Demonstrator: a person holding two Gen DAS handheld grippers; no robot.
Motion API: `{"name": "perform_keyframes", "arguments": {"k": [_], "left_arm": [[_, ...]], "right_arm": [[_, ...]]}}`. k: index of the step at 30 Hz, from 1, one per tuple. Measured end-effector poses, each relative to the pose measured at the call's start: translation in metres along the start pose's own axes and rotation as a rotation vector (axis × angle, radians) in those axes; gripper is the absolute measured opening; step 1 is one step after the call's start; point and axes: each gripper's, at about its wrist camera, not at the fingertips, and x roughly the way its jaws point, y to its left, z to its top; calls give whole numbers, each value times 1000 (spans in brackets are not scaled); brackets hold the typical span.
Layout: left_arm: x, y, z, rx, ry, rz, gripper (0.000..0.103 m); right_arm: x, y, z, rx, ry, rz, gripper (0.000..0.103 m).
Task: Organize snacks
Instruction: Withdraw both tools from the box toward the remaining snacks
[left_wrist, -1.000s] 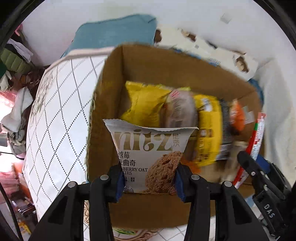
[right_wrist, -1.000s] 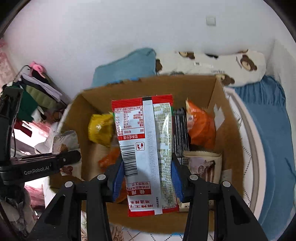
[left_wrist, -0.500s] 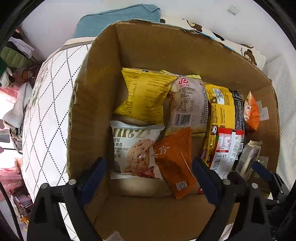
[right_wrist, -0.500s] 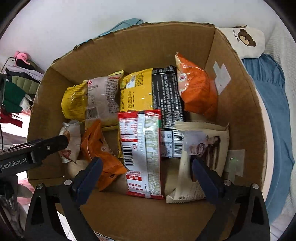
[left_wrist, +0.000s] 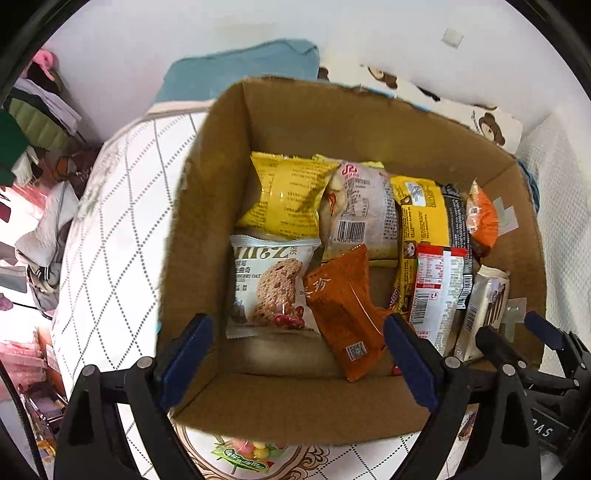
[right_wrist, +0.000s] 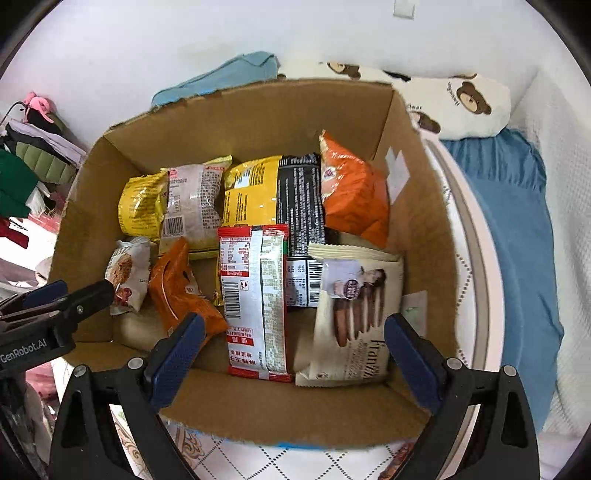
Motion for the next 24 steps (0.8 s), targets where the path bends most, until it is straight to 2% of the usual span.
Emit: {"name": "perform_keyframes", "arguments": {"k": [8, 17, 24], "left_arm": [[-37, -2, -26, 25, -97, -13, 94], [-94, -1, -56, 42, -254, -9, 94], [-131, -5, -84, 46, -326, -33, 94]], "right_arm": [[-42, 1, -23, -23, -105, -17, 99], [-110, -3, -56, -22, -254, -14, 99], [-154, -7, -82, -7, -318, 2, 99]]}}
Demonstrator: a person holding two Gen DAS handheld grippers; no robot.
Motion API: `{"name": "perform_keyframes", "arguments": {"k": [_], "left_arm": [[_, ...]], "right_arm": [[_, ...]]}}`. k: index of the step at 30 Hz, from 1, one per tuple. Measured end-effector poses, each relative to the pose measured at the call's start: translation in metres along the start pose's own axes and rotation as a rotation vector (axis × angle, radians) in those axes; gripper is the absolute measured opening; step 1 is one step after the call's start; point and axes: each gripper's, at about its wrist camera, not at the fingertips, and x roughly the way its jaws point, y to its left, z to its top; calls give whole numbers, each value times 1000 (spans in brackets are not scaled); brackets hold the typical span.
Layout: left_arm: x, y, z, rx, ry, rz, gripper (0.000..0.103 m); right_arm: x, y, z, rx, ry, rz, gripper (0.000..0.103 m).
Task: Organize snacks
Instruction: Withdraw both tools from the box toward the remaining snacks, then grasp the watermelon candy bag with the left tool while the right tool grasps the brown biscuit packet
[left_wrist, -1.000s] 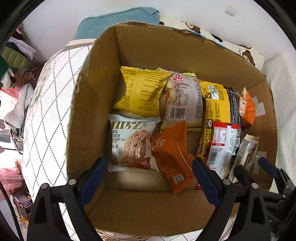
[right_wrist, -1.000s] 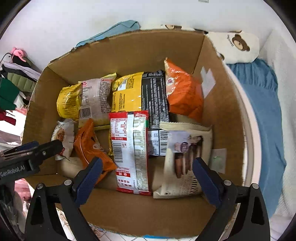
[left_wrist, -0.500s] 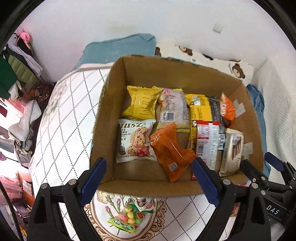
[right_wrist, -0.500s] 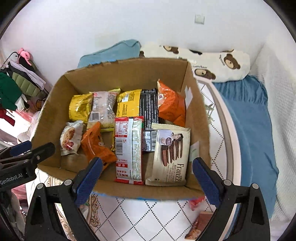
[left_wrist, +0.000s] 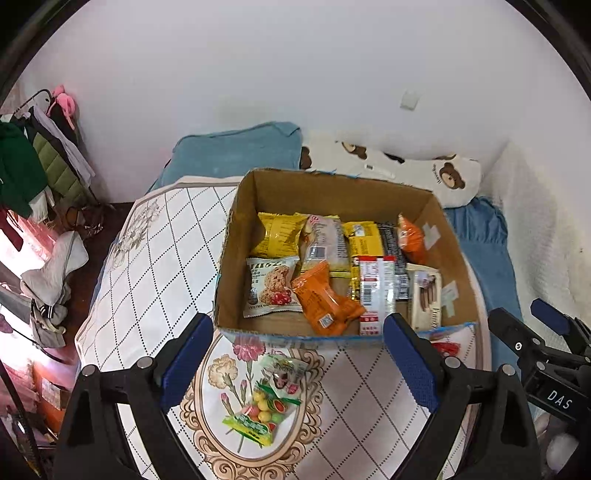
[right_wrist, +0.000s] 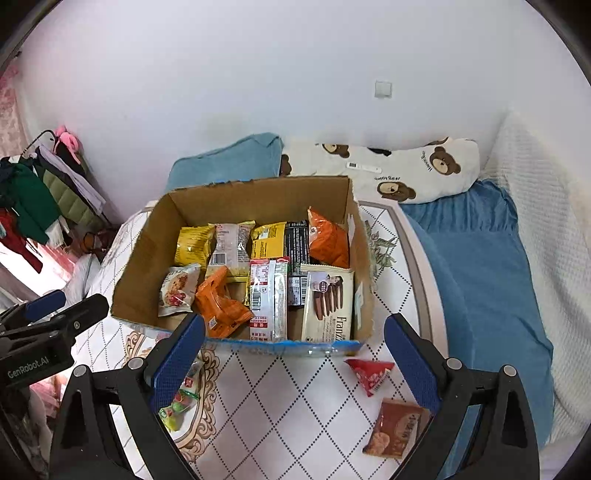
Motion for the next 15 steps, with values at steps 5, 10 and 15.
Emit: {"name": "perform_keyframes", "arguments": {"k": [5, 10, 15], "left_arm": [[-21, -7, -8, -2, -34, 9, 94], [-22, -16, -22, -3, -43, 59, 94], [31, -22, -51, -46, 90, 90, 94]], "right_arm": [[-29, -1, -9, 10, -44, 40, 99], [-31, -22, -20, 66, -28, 92, 99], [22, -79, -44, 154, 112, 51, 99]]}}
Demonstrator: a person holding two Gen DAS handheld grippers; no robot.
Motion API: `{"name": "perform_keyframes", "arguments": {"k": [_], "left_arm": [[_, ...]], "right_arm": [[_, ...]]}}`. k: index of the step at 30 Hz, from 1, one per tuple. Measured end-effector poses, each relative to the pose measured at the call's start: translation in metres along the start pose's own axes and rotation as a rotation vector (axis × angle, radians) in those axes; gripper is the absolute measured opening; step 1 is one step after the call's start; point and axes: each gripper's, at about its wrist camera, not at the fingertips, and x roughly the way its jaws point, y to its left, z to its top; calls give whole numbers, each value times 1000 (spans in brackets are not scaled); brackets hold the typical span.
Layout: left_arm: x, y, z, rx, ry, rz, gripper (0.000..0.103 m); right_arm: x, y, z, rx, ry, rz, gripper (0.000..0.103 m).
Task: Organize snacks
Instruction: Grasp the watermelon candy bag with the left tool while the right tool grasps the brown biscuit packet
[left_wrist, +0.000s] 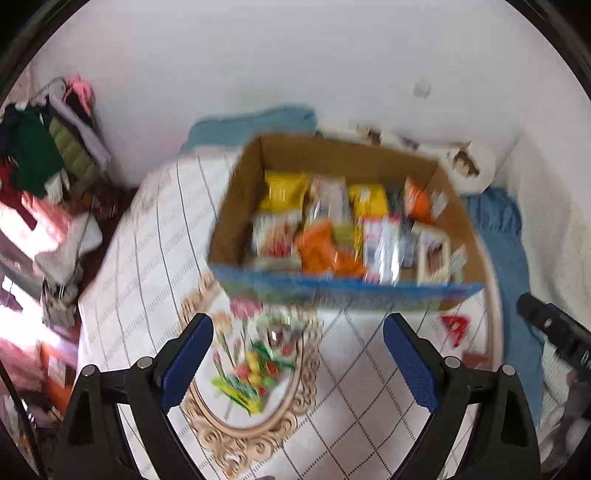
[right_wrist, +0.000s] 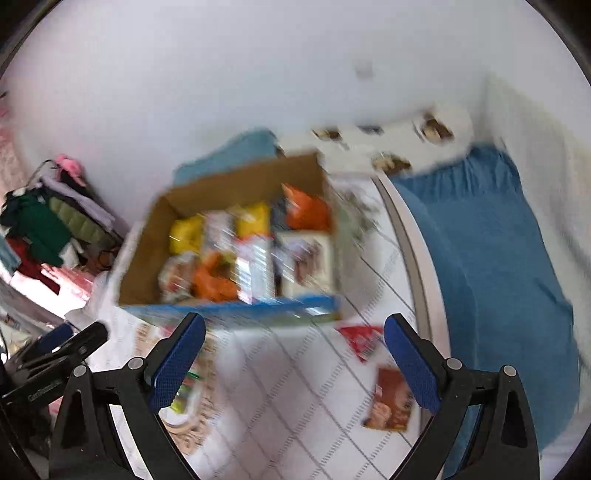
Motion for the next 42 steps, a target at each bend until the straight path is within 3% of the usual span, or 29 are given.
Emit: {"name": "perform_keyframes", "arguments": {"k": [6, 12, 14, 16, 17, 23, 28, 32, 37, 38, 40, 42], "left_arm": [[65, -2, -33, -46, 161, 32, 94], [94, 2, -58, -46, 273, 34, 94], [96, 9, -65, -47, 291, 42, 94], [97, 24, -72, -60, 314, 52, 94], [97, 31, -73, -69, 321, 54, 94], [95, 87, -80, -158, 350, 47, 94], [107, 108, -80, -175, 383, 17, 94], [129, 96, -68, -73, 398, -2, 94], [160, 53, -63, 225, 412, 14, 93], [165, 46, -65, 283, 413, 22, 90], [170, 42, -70, 320, 430, 7, 59], [166, 43, -74, 320, 432, 8, 52]], "right_arm": [[80, -63, -13, 41, 212, -97, 99], [129, -93, -61, 90, 352, -150, 99], [141, -97, -79, 121, 370, -153, 88], [140, -92, -91, 115, 347, -174, 66], [136, -84, -97, 103, 323, -158, 60], [133, -14, -128, -11, 331, -57, 58], [140, 33, -137, -96, 340, -13, 58], [140, 46, -135, -132, 347, -9, 58], [143, 53, -131, -136, 374, -11, 58], [144, 57, -131, -139, 379, -13, 58], [144, 58, -129, -138, 388, -9, 58], [143, 57, -132, -124, 408, 4, 58]]}}
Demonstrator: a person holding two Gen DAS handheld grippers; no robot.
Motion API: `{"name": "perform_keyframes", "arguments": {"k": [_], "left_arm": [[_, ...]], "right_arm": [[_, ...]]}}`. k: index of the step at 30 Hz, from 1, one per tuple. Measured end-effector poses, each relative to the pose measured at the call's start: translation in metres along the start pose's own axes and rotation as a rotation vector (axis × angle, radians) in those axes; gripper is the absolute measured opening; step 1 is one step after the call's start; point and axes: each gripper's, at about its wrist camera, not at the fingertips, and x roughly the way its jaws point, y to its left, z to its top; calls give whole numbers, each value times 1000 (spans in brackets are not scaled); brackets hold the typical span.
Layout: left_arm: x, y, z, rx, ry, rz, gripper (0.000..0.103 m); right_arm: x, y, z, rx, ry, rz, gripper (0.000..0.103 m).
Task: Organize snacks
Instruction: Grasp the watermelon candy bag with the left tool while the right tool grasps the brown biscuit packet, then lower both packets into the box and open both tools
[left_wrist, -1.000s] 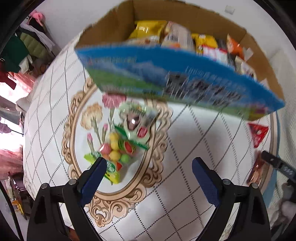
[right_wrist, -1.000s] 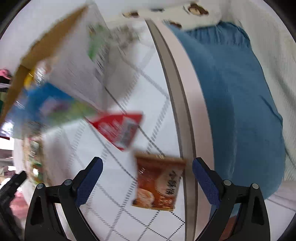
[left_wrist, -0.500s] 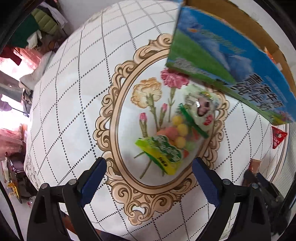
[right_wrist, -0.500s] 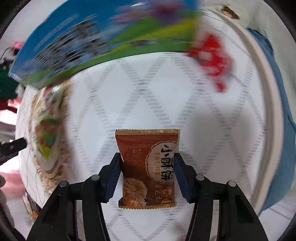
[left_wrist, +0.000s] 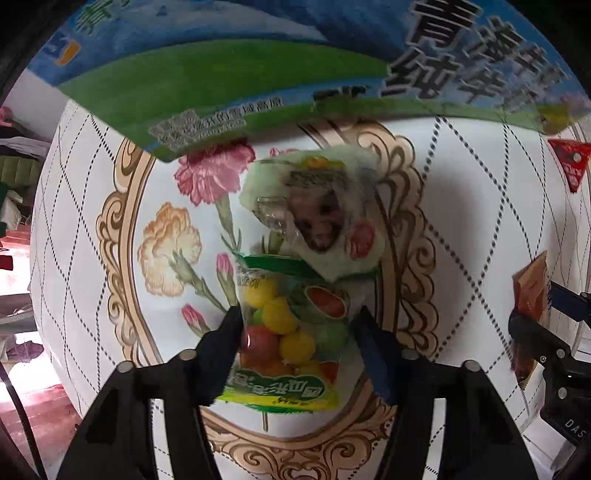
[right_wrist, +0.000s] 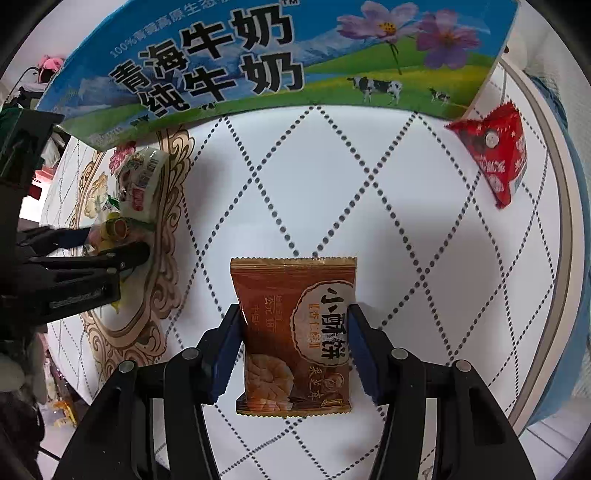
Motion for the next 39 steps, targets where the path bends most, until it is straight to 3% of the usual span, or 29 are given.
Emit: {"name": "perform_keyframes", "arguments": {"k": [1, 6, 9, 17, 19, 20, 26, 29, 35, 39], "left_arm": [[-2, -1, -6, -13, 3, -6, 50], [7, 18, -57, -236, 133, -205, 49], [18, 23, -72, -303, 156, -265, 49], [27, 10, -72, -273, 148, -221, 52], [23, 4, -72, -263, 142, -208, 52], [28, -8, -56, -258, 141, -204, 52], [26, -20, -53, -255, 134, -186, 52], [20, -22, -55, -249, 121, -170, 48], [-7, -31, -54, -220, 76, -180, 46], [-45, -38, -43, -191, 4, -204, 46]], "right_arm": [[1, 1, 2, 5, 7, 6, 58], [4, 2, -18, 31, 47, 39, 58], [9, 2, -27, 35, 62, 40, 59], [12, 17, -29, 46, 89, 35, 70], [18, 23, -25, 30, 90, 14, 70], [19, 27, -28, 19, 88, -1, 70], [29, 45, -39, -14, 57, -56, 70], [31, 48, -43, -21, 36, -83, 62], [14, 48, -50, -15, -3, -38, 59], [-9, 52, -46, -14, -38, 10, 59]]}}
